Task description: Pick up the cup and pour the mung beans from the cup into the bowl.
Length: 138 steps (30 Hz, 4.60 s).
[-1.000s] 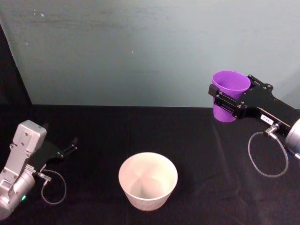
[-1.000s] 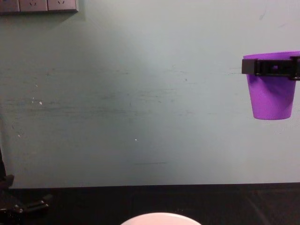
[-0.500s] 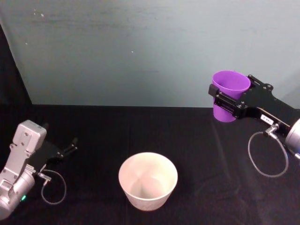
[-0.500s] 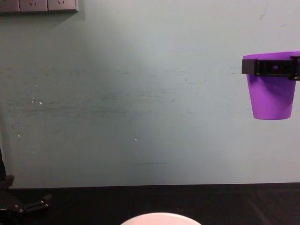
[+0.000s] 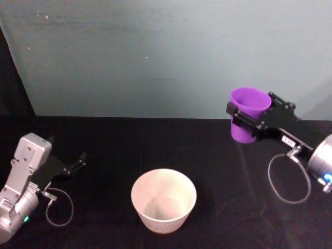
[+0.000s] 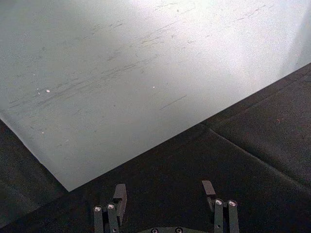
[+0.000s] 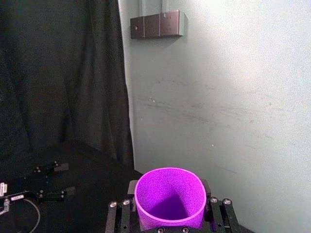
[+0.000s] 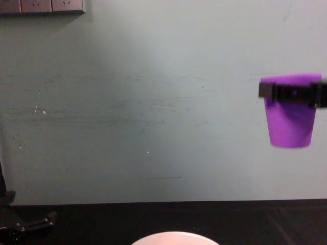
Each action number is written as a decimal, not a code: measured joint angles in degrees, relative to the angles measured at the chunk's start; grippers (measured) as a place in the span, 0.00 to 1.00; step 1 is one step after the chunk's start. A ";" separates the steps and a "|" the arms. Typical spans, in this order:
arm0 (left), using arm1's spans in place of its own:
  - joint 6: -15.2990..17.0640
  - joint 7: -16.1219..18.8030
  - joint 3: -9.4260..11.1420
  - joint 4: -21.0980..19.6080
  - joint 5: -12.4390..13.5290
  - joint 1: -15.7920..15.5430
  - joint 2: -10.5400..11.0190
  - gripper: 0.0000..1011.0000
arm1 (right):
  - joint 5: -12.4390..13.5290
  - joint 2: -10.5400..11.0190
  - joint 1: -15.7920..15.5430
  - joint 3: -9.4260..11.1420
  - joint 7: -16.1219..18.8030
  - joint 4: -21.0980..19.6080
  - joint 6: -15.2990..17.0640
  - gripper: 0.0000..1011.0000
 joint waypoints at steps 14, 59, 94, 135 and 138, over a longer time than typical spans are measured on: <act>0.00 0.00 0.00 0.00 0.00 0.00 0.00 0.99 | -3.16 -1.57 1.36 -4.32 1.45 6.70 -4.33 0.73; 0.00 0.00 0.00 0.00 0.00 0.00 0.00 0.99 | -42.94 3.43 10.73 -21.58 3.62 3.25 2.32 0.73; 0.00 0.00 0.00 0.00 0.00 0.00 0.00 0.99 | -68.34 3.08 14.30 -30.04 6.53 1.38 4.25 0.73; 0.00 0.00 0.00 0.00 0.00 0.00 0.00 0.99 | -88.03 2.33 14.39 -34.62 9.92 0.80 3.70 0.73; 0.00 0.00 0.00 0.00 0.00 0.00 0.00 0.99 | -88.92 2.26 14.31 -34.61 10.30 0.65 3.58 0.73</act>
